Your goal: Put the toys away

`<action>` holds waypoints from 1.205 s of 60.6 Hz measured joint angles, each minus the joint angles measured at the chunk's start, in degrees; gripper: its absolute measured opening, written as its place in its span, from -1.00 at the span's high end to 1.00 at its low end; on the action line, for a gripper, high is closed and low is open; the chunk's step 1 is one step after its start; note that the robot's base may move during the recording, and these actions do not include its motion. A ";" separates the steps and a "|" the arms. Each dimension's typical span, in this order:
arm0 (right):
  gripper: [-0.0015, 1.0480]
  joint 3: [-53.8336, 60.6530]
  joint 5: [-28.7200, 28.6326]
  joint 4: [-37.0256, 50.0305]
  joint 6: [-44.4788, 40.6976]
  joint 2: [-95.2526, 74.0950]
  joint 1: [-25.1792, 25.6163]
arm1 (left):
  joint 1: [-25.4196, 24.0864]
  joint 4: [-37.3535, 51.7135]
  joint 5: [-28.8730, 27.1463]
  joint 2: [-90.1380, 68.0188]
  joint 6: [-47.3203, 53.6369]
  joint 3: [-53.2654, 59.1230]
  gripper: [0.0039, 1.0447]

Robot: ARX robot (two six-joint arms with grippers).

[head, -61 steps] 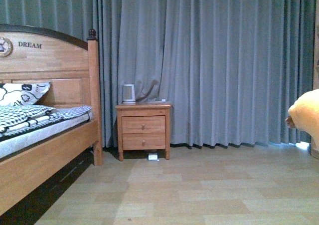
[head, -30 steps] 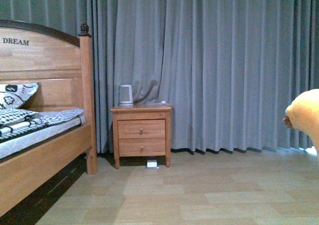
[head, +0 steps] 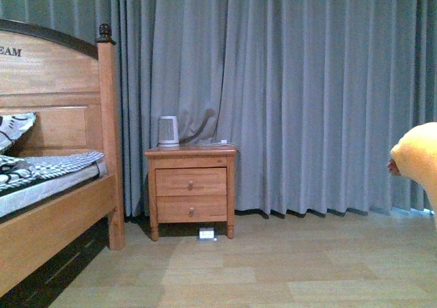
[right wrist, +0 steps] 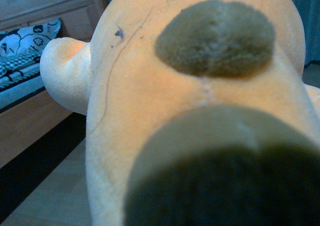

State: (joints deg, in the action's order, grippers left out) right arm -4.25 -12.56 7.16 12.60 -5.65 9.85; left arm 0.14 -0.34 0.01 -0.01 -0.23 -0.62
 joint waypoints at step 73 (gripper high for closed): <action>0.64 0.00 -0.04 0.00 0.00 0.00 0.00 | 0.00 0.00 0.02 -0.02 0.00 0.00 -0.89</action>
State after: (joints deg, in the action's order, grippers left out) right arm -4.25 -12.60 7.16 12.60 -5.65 9.85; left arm 0.14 -0.34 0.03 -0.03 -0.23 -0.62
